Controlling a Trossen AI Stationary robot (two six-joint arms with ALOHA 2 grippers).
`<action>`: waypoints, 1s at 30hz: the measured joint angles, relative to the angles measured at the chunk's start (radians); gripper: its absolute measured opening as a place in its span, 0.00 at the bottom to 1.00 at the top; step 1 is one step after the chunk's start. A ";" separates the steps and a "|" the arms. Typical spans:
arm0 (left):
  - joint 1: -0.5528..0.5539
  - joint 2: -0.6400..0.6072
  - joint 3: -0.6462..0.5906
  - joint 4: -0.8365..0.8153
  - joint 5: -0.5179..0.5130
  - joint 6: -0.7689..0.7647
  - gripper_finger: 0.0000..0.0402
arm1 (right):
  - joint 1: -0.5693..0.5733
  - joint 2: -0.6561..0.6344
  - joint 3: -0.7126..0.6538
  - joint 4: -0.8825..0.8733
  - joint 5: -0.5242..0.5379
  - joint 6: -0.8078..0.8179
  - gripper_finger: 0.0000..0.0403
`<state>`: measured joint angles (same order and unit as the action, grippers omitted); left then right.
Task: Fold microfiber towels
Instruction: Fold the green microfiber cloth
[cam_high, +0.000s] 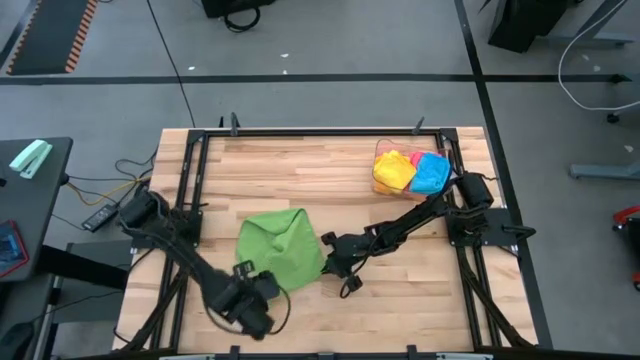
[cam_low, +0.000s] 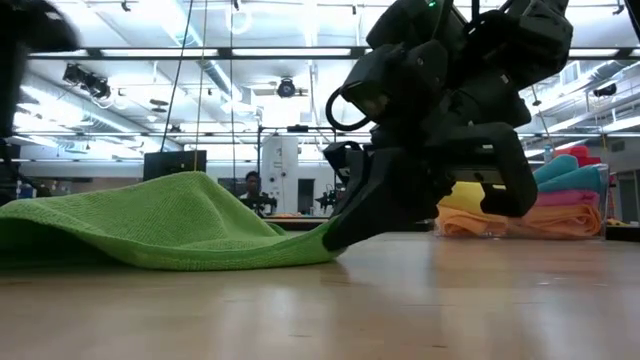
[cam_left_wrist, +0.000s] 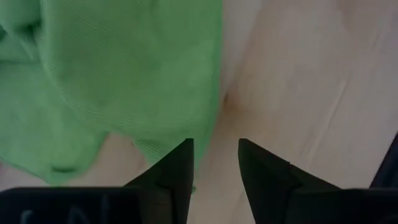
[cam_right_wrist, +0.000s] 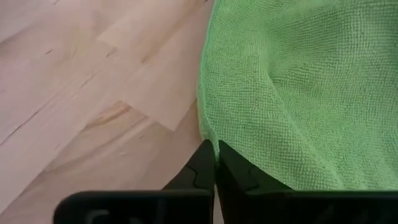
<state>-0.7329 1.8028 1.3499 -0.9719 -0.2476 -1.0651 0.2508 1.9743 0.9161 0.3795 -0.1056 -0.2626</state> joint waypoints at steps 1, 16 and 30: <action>-0.013 0.010 0.000 0.002 -0.010 -0.024 0.33 | 0.000 0.000 0.000 0.000 0.000 0.001 0.02; -0.077 0.176 0.000 -0.103 0.038 -0.250 0.54 | -0.001 -0.002 0.008 -0.014 0.000 0.023 0.02; -0.161 0.176 0.000 -0.185 0.091 -0.294 0.49 | 0.001 -0.003 0.008 -0.015 -0.001 0.079 0.02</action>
<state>-0.8935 1.9785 1.3499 -1.1564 -0.1567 -1.3589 0.2516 1.9710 0.9245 0.3649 -0.1062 -0.1838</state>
